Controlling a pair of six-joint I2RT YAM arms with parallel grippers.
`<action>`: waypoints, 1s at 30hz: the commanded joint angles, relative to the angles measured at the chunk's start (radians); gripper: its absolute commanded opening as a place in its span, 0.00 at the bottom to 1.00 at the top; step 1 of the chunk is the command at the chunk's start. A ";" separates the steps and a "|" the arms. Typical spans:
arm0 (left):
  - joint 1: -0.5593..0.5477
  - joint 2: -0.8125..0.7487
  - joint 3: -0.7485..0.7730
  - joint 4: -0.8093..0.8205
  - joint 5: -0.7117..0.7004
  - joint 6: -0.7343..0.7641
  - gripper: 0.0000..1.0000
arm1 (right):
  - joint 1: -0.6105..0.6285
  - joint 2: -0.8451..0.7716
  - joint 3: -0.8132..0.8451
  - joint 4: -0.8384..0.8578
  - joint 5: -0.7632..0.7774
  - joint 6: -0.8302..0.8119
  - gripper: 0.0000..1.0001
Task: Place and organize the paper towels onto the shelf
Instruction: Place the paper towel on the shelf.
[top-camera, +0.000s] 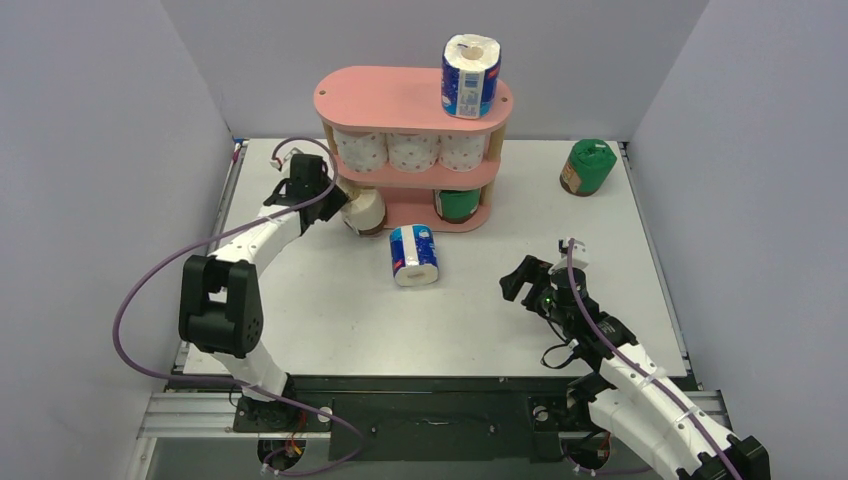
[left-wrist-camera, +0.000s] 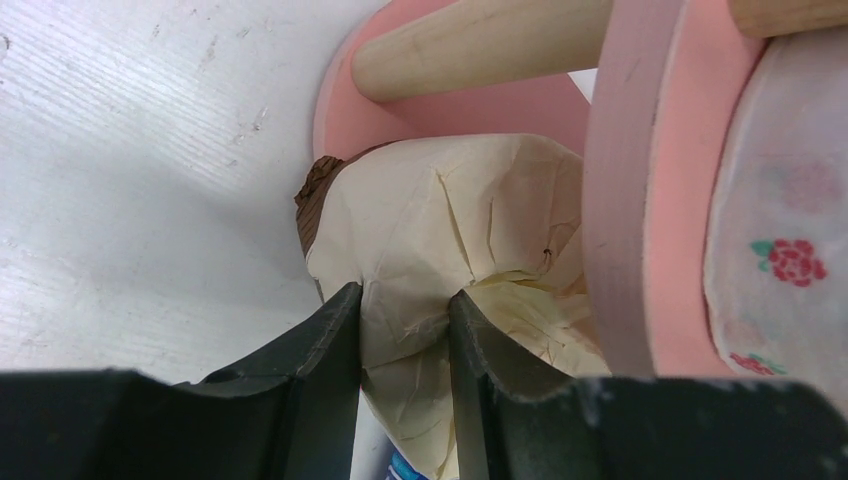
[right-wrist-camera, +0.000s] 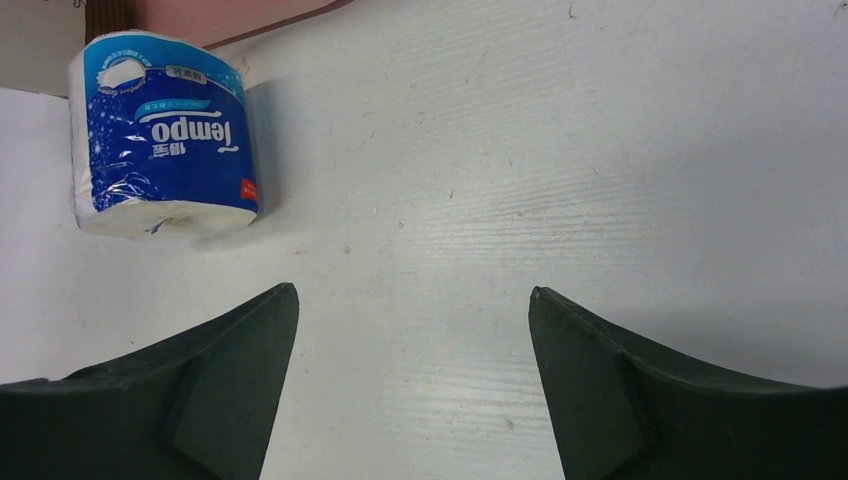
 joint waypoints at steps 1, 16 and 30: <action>-0.030 0.025 0.076 0.106 0.024 -0.026 0.18 | 0.002 -0.015 0.046 0.001 0.031 -0.018 0.81; -0.086 0.062 0.134 0.121 0.014 -0.038 0.18 | 0.001 -0.029 0.044 -0.012 0.042 -0.020 0.81; -0.120 0.104 0.145 0.146 0.039 -0.051 0.25 | 0.001 -0.055 0.034 -0.030 0.055 -0.018 0.81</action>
